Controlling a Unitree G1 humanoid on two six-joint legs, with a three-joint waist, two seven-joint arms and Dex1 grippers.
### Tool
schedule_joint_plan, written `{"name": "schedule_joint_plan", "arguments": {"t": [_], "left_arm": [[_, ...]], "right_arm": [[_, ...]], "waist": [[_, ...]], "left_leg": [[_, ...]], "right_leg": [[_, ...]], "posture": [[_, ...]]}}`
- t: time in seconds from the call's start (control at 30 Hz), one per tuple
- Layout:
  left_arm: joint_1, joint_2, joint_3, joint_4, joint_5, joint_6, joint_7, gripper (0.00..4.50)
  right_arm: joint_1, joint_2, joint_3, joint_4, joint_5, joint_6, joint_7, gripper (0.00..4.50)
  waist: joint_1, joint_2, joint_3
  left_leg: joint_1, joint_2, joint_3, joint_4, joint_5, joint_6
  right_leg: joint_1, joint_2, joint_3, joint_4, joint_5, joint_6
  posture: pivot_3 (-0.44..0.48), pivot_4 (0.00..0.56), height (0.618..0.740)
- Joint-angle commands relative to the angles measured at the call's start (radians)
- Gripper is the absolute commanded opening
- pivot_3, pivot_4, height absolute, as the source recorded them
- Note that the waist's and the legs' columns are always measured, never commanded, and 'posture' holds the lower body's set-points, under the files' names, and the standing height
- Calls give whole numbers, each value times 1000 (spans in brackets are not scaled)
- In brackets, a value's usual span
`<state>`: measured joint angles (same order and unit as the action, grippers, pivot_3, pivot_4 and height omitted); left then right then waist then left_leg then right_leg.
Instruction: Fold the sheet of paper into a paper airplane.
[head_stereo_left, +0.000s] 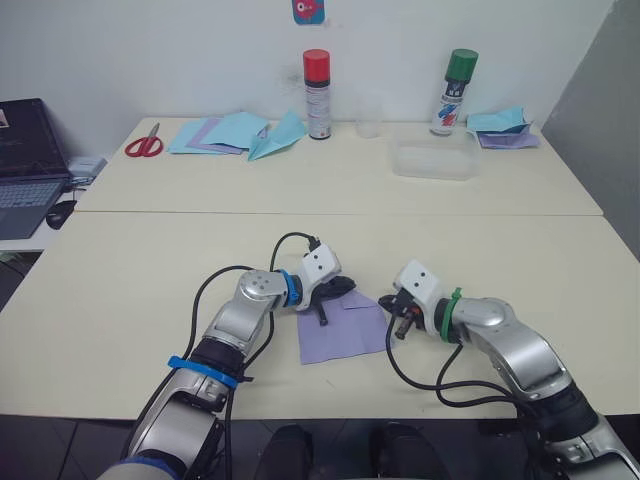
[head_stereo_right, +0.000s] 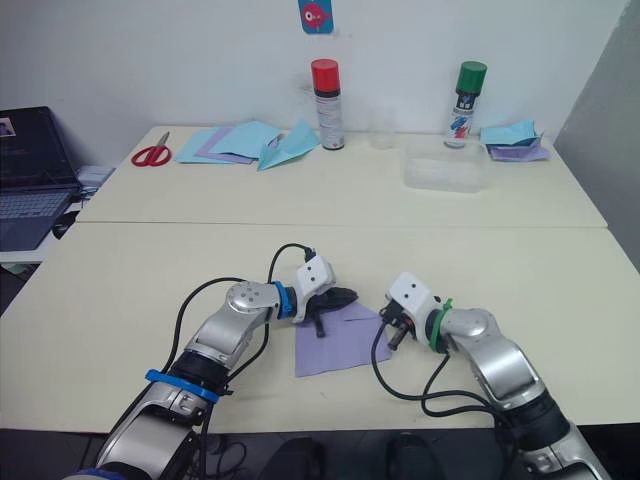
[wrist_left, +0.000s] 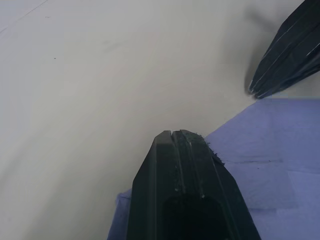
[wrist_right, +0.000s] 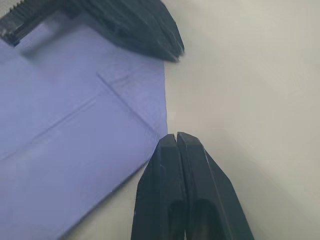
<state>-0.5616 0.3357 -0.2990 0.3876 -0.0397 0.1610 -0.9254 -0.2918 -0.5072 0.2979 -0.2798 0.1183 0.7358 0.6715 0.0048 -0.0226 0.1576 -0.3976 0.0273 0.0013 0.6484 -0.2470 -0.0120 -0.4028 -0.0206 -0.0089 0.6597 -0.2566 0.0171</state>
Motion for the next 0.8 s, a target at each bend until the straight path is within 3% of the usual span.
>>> {"name": "schedule_joint_plan", "arguments": {"t": [0.03, 0.27, 0.63, 0.8], "left_arm": [[24, 0, -32, 34, 33, 8, -10, 0], [26, 7, -30, 32, 32, 1, -16, 0], [30, 18, -30, -1, 22, -8, -41, 0], [-12, 34, 55, -130, -125, 120, -129, 0]], "right_arm": [[5, 2, -9, -10, 11, -2, 4, 14], [-52, 64, -47, 0, 25, -84, -15, 14], [-41, 97, 73, 84, -32, -64, -27, 14], [-56, 110, 85, 123, -49, -71, -32, 14]], "waist": [[0, 0, 0], [-3, 0, 0], [-5, 0, 0], [-9, 0, 0]], "left_leg": [[0, 0, 0, 0, 0, 0], [0, 0, 0, 0, 0, 0], [0, 0, 0, 0, 0, 0], [0, 0, 0, 0, 0, 0]], "right_leg": [[0, 0, 0, 0, 0, 0], [-1, 0, 0, 0, 0, 0], [-1, 1, 1, 1, 0, 0], [-2, 2, 1, 2, 0, 0]], "posture": [[0, 150, 740], [0, 150, 740], [0, 150, 740], [0, 150, 740]]}}
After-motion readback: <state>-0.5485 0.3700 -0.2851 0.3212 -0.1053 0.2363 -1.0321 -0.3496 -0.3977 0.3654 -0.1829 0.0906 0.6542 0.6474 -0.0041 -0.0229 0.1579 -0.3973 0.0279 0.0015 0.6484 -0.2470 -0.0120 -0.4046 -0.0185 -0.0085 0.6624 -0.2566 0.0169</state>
